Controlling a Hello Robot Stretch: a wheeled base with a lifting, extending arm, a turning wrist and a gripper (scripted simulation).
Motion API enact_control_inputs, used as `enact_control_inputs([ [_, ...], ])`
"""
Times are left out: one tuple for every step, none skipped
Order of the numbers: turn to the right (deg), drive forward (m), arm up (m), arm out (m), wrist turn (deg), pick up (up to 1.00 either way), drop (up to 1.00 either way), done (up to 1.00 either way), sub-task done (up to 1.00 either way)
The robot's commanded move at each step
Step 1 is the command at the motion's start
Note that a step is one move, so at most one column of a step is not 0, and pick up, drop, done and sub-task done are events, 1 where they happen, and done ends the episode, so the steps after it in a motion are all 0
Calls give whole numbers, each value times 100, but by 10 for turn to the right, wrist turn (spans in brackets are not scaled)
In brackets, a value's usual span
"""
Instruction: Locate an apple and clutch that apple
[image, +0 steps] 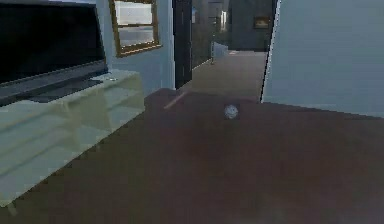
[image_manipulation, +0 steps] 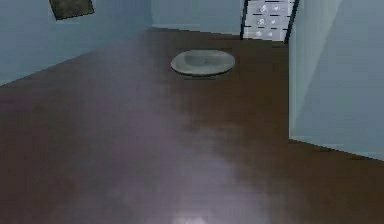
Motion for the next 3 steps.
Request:
enact_control_inputs([
  [0, 100, 0, 0, 0, 0, 0, 0, 0],
  [0, 100, 0, 0, 0, 0, 0, 0, 0],
  [90, 0, 0, 0, 0, 0, 0, 0, 0],
])
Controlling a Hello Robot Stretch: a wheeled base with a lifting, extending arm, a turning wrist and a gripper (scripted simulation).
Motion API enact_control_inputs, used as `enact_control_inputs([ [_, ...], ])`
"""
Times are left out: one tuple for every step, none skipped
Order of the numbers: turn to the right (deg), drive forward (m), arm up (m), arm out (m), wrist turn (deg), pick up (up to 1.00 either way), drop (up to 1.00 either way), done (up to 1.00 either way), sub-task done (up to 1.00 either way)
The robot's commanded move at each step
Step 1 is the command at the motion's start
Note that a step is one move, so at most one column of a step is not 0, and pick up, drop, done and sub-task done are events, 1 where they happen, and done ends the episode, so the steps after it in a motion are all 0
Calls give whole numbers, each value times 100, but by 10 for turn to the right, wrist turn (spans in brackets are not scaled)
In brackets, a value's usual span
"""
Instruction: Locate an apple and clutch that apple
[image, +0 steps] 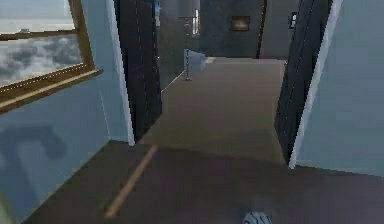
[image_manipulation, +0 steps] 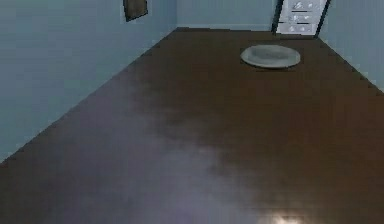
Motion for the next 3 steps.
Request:
enact_control_inputs([
  [0, 35, 0, 0, 0, 0, 0, 0, 0],
  [-90, 0, 0, 0, 0, 0, 0, 0, 0],
  [0, 100, 0, 0, 0, 0, 0, 0, 0],
])
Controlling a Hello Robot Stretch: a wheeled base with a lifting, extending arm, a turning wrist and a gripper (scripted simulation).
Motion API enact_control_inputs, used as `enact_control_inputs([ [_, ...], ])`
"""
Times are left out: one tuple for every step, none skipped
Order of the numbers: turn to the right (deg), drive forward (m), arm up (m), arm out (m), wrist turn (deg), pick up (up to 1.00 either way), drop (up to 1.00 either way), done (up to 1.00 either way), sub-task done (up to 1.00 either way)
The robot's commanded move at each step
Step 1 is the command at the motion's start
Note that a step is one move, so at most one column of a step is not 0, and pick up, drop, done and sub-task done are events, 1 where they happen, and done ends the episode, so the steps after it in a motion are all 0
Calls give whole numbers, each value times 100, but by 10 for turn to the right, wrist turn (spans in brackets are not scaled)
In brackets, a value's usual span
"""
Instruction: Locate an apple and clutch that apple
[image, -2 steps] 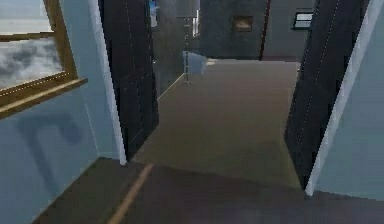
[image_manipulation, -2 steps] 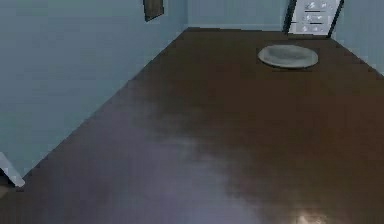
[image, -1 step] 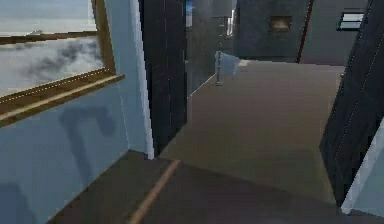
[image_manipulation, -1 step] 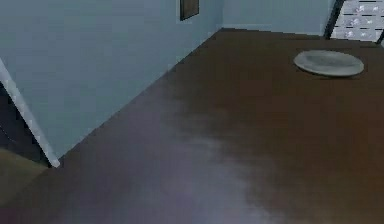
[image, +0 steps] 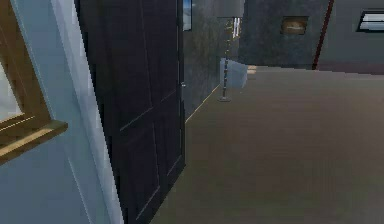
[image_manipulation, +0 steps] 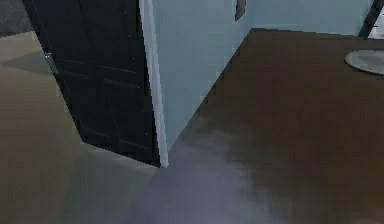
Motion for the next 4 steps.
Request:
enact_control_inputs([
  [-60, 0, 0, 0, 0, 0, 0, 0, 0],
  [0, 15, 0, 0, 0, 0, 0, 0, 0],
  [450, 0, 0, 0, 0, 0, 0, 0, 0],
  [60, 0, 0, 0, 0, 0, 0, 0, 0],
])
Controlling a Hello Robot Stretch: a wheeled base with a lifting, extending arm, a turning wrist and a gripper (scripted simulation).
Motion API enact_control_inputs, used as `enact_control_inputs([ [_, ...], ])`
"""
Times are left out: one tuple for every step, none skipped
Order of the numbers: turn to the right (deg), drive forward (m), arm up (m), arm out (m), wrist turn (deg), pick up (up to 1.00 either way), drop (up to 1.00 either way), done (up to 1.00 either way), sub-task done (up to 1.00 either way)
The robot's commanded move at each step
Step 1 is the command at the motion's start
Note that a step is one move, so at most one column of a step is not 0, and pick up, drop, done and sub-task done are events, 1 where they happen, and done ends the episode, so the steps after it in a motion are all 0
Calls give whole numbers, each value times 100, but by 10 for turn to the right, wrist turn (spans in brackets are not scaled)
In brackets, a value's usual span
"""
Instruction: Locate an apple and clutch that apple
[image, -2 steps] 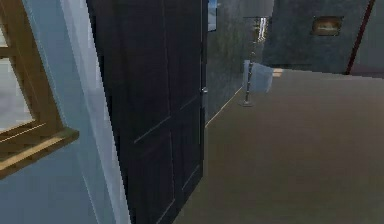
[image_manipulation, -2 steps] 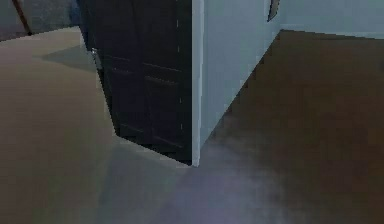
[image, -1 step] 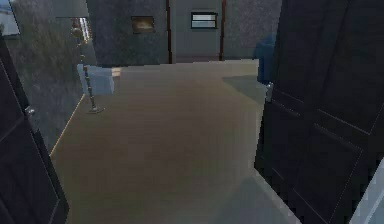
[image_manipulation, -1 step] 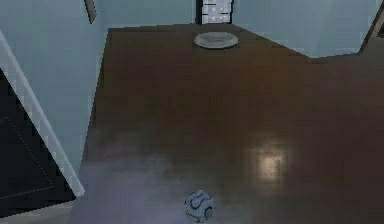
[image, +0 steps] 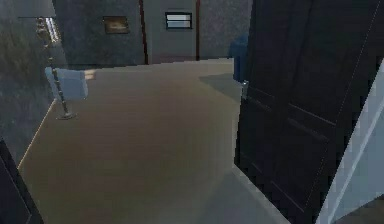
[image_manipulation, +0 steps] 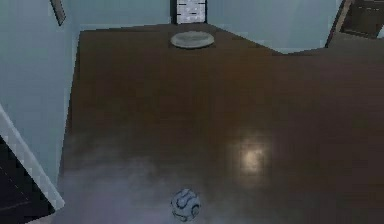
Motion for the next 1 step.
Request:
enact_control_inputs([
  [0, 100, 0, 0, 0, 0, 0, 0, 0],
])
